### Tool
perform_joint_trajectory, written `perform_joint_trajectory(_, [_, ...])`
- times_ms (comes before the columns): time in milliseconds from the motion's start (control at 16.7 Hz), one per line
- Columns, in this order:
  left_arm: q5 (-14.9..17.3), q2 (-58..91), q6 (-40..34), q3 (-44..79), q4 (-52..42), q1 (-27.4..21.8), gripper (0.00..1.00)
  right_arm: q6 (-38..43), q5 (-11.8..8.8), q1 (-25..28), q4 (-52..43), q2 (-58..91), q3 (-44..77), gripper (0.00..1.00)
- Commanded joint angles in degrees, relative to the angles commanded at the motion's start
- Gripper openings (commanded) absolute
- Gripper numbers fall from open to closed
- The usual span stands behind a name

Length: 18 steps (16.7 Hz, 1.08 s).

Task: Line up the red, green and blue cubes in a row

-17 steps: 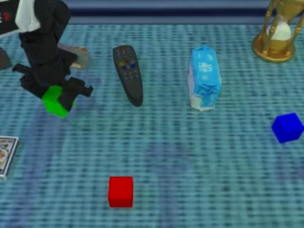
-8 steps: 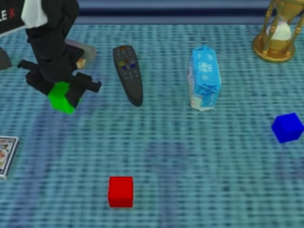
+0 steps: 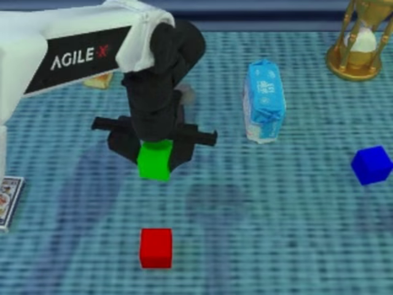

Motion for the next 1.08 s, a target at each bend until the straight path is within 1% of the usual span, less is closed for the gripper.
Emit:
perform_joint_trajectory(240, [-0.1, -3.1, -18.7, -3.7, 0.3, -10.6, 0.00, 0.0, 0.0, 0.0, 0.0, 0.0, 0.0, 1.00])
perform_joint_trajectory(360, [-0.2, -4.9, -25.2, -5.3, 0.8, -14.8, 0.00, 0.0, 0.0, 0.0, 0.0, 0.0, 0.0, 1.00])
perform_joint_trajectory(480, [-0.3, -6.3, -29.3, -6.5, 1.2, -17.8, 0.00, 0.0, 0.0, 0.0, 0.0, 0.0, 0.0, 1.00])
perform_joint_trajectory(600, [-0.4, -6.9, -31.0, -7.0, 1.4, -19.1, 0.00, 0.0, 0.0, 0.0, 0.0, 0.0, 0.0, 1.00])
perform_joint_trajectory(900, [-0.4, -6.6, -30.8, -7.0, 1.5, -18.9, 0.00, 0.0, 0.0, 0.0, 0.0, 0.0, 0.0, 1.00])
perform_joint_trajectory(1080, [-0.3, -5.2, -30.6, -9.5, 5.6, -19.0, 0.00, 0.0, 0.0, 0.0, 0.0, 0.0, 0.0, 1.00])
